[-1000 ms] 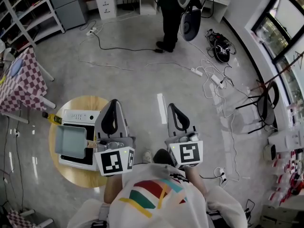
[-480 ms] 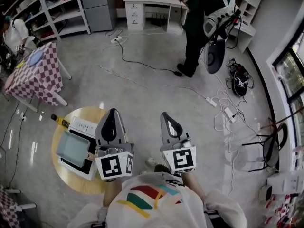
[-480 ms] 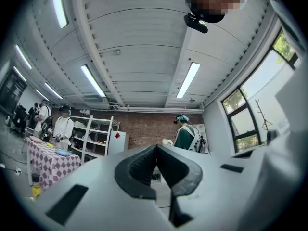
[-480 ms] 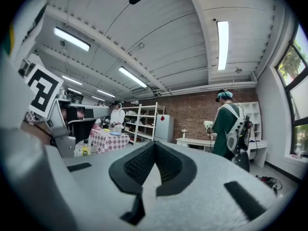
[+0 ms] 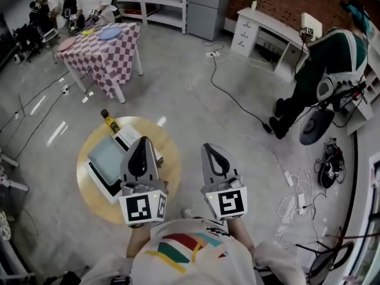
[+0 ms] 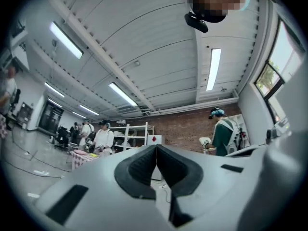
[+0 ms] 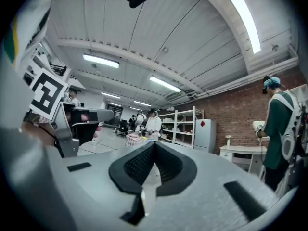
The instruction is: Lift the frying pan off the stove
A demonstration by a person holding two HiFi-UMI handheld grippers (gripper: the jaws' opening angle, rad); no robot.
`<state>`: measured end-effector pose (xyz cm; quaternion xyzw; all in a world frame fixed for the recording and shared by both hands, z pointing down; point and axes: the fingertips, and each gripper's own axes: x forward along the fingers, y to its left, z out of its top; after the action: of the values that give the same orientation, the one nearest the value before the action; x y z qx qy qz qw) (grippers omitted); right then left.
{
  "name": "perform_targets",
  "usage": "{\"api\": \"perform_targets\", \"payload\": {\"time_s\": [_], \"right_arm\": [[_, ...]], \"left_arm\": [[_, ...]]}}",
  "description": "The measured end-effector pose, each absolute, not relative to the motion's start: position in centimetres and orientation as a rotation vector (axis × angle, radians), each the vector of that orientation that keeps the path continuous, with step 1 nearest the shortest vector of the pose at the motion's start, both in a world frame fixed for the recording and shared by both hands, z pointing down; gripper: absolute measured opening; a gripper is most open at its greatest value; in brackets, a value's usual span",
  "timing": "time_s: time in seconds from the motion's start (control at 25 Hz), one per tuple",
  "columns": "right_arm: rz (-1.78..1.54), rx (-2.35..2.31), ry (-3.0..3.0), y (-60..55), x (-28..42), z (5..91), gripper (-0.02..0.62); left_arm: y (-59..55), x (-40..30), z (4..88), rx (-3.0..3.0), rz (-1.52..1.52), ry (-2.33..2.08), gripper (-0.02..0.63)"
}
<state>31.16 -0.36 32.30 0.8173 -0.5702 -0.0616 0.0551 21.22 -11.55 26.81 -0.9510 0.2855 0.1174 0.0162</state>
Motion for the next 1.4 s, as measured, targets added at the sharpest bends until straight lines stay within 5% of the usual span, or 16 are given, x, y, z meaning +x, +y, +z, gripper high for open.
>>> {"api": "perform_targets", "payload": {"time_s": [0.8, 1.4], "right_arm": [[-0.213, 1.745, -2.543, -14.1, 12.2, 32.3, -0.005], [-0.105, 1.666, -2.6, -14.5, 6.6, 33.4, -0.005]], "left_arm": [[-15.1, -3.9, 28.7, -2.363, 0.248, 1.873, 0.005], [-15.0, -11.3, 28.7, -2.285, 0.303, 2.006, 0.005]]}}
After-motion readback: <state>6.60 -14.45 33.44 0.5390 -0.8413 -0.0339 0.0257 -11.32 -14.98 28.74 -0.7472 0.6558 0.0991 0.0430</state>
